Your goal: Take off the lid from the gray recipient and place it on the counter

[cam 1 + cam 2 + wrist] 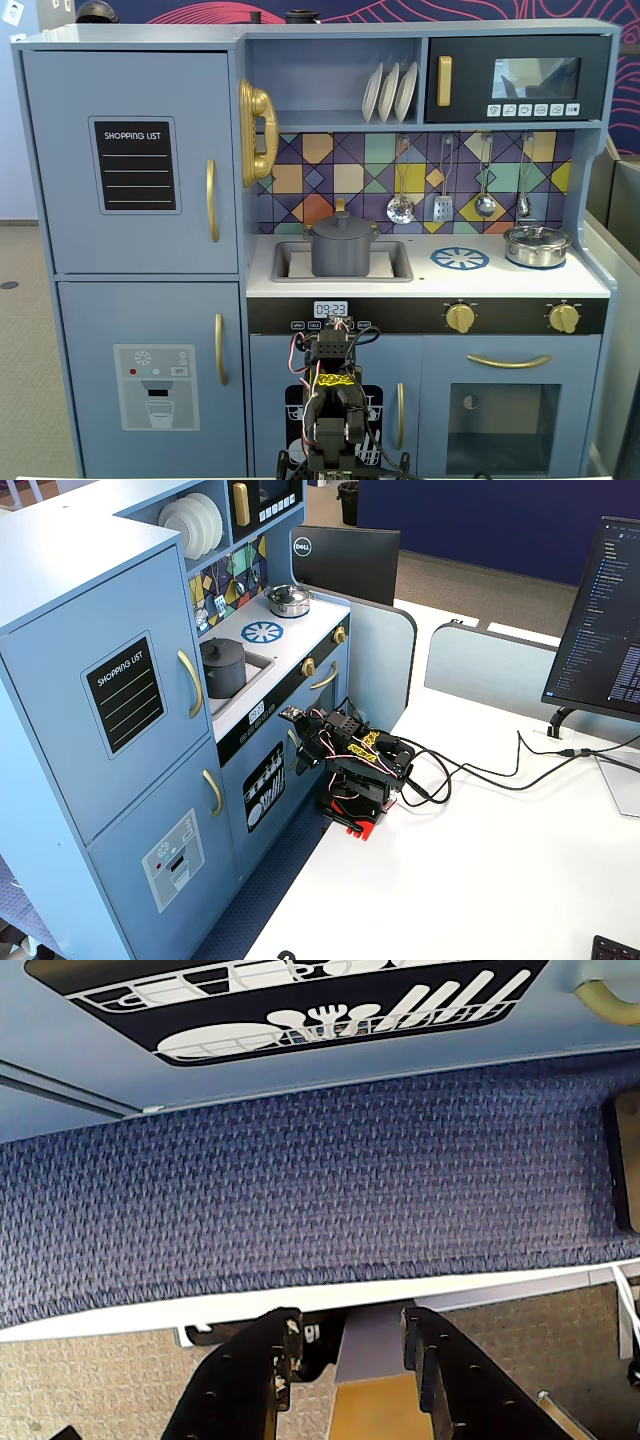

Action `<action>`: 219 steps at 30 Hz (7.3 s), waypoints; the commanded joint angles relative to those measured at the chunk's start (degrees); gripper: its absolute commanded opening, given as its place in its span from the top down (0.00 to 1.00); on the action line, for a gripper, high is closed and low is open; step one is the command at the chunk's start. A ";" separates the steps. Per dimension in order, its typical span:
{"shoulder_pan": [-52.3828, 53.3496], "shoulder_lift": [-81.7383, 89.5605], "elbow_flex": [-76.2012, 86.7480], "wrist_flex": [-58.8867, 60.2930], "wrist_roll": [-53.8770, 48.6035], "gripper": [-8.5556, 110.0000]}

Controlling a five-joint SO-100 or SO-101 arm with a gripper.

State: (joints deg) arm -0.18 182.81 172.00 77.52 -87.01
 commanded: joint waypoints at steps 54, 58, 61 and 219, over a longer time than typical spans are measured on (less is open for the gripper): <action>4.39 -40.69 -53.44 -66.36 -4.31 0.74; 4.57 -44.03 -55.02 -67.41 -4.92 0.75; 4.75 -46.14 -55.81 -67.68 -5.01 0.75; 14.85 -22.76 -49.57 -25.05 3.43 0.93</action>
State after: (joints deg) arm 19.69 152.23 124.10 35.95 -83.67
